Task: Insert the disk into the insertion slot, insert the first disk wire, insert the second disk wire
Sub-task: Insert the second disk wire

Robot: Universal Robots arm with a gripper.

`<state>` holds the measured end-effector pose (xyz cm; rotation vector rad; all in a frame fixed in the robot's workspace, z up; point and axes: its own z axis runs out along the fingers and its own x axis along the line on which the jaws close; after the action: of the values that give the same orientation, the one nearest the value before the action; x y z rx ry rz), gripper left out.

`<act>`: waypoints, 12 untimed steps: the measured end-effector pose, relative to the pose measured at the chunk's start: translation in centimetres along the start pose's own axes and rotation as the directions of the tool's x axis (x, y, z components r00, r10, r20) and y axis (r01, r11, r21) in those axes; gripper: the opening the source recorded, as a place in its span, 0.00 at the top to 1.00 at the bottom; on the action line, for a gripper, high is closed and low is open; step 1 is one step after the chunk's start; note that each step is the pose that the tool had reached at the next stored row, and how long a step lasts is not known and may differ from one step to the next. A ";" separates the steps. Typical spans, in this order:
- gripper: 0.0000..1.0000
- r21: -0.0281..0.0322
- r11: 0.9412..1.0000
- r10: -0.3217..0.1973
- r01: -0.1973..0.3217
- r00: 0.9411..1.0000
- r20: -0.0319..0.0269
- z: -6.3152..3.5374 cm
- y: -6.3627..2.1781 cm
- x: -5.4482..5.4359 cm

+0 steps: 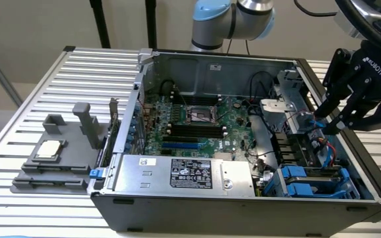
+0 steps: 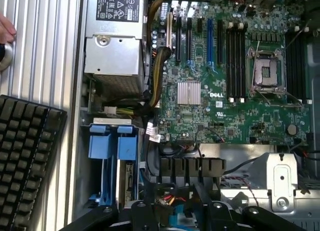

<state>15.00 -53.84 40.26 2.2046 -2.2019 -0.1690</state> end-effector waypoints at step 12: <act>0.66 0.000 1.000 0.001 -0.001 1.000 0.000 0.05 -0.51 -1.4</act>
<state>15.51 -52.46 40.26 2.2035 -2.2031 -0.1691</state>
